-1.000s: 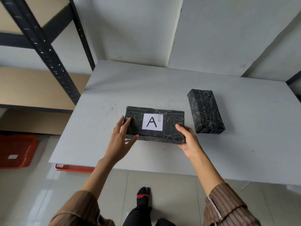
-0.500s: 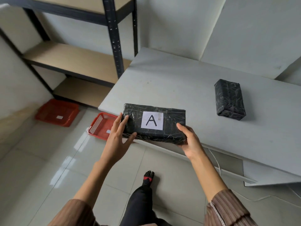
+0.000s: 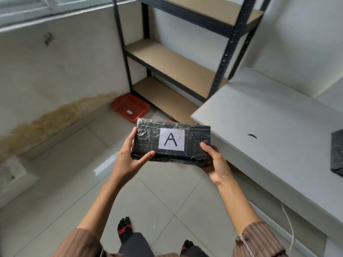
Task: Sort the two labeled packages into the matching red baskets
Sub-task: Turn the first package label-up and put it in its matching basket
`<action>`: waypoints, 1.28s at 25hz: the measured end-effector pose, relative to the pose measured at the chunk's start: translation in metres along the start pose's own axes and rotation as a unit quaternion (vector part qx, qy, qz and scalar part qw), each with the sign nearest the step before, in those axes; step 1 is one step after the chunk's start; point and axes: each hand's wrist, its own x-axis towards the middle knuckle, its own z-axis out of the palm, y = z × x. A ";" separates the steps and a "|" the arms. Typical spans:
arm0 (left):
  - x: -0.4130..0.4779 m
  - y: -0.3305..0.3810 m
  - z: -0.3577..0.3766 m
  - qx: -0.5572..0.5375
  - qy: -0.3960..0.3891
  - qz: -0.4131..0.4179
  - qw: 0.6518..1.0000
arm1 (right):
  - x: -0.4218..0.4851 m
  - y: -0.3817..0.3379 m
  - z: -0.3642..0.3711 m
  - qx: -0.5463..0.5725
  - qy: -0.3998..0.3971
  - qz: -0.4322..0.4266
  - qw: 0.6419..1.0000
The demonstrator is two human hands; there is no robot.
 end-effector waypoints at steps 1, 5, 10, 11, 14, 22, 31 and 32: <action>0.005 -0.009 -0.018 -0.008 0.004 -0.009 1.000 | 0.006 0.008 0.020 -0.004 -0.008 0.004 1.000; 0.039 -0.051 -0.099 -0.013 0.005 -0.025 1.000 | 0.032 0.045 0.107 -0.015 -0.031 0.005 0.999; 0.079 -0.099 -0.185 0.001 0.011 -0.039 0.999 | 0.065 0.087 0.202 -0.021 -0.039 0.027 0.999; 0.087 -0.108 -0.198 0.002 0.011 -0.043 0.999 | 0.073 0.093 0.217 -0.023 -0.043 0.031 0.998; 0.113 -0.131 -0.233 0.004 0.020 -0.055 0.998 | 0.100 0.107 0.262 -0.021 -0.049 0.045 0.998; 0.233 -0.186 -0.294 -0.002 0.021 -0.072 0.997 | 0.215 0.116 0.363 -0.030 -0.051 0.067 0.996; 0.407 -0.219 -0.335 -0.014 -0.037 -0.072 0.997 | 0.333 0.089 0.456 -0.029 -0.007 0.050 0.998; 0.425 -0.223 -0.338 -0.019 -0.046 -0.069 0.996 | 0.345 0.087 0.463 -0.026 0.002 0.048 0.999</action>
